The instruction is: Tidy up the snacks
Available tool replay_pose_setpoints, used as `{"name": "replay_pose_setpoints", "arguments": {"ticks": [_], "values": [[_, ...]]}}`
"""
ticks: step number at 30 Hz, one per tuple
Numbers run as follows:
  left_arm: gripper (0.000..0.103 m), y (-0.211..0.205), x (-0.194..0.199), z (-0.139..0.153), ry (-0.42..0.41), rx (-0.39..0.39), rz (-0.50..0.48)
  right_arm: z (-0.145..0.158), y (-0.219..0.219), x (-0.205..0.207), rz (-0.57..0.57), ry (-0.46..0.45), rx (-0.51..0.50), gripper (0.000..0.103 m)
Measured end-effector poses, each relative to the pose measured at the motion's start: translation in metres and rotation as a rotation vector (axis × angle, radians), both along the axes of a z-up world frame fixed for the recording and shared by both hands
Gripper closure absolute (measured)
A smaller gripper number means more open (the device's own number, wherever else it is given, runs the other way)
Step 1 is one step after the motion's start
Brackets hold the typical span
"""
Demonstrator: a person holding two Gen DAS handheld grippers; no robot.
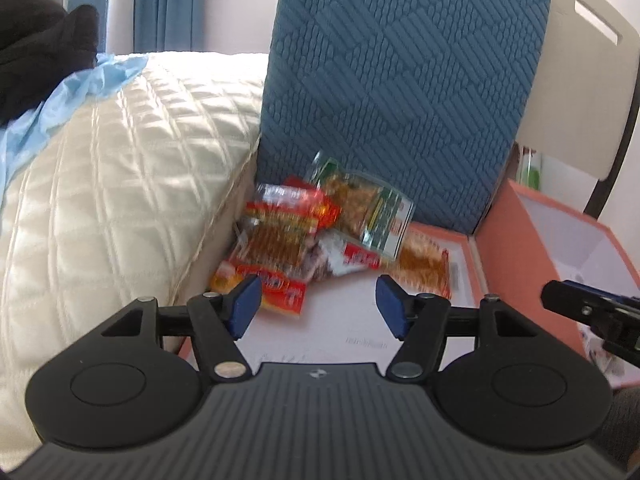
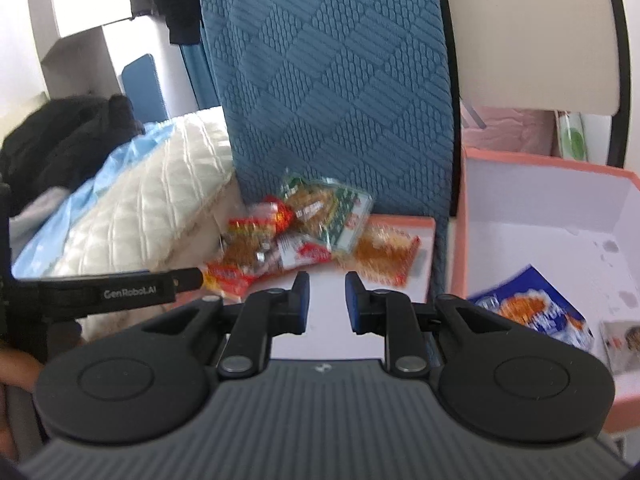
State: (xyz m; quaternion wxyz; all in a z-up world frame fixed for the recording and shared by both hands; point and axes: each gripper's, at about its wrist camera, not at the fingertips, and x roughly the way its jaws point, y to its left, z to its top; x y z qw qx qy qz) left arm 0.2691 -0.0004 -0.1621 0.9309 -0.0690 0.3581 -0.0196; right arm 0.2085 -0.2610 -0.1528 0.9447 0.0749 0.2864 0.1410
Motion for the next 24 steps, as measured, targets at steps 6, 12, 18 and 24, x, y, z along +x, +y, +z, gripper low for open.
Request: {"name": "replay_pose_setpoints", "arguments": {"ticks": [6,12,18,24], "values": [[0.034,-0.006,0.031,0.008,-0.001,-0.017,0.013,-0.001,-0.006,0.036,-0.02,-0.025,0.062,0.079],[0.034,-0.009,0.057,0.001,-0.005,-0.046,0.015,-0.006,-0.005,0.065,-0.039,-0.032,0.086,0.079],[0.034,-0.015,0.082,-0.014,0.024,-0.046,-0.002,-0.01,0.0,0.087,-0.021,-0.024,0.087,0.079],[0.034,-0.011,0.102,-0.026,0.046,-0.084,0.001,-0.014,0.0,0.111,-0.017,0.0,0.094,0.079]]}}
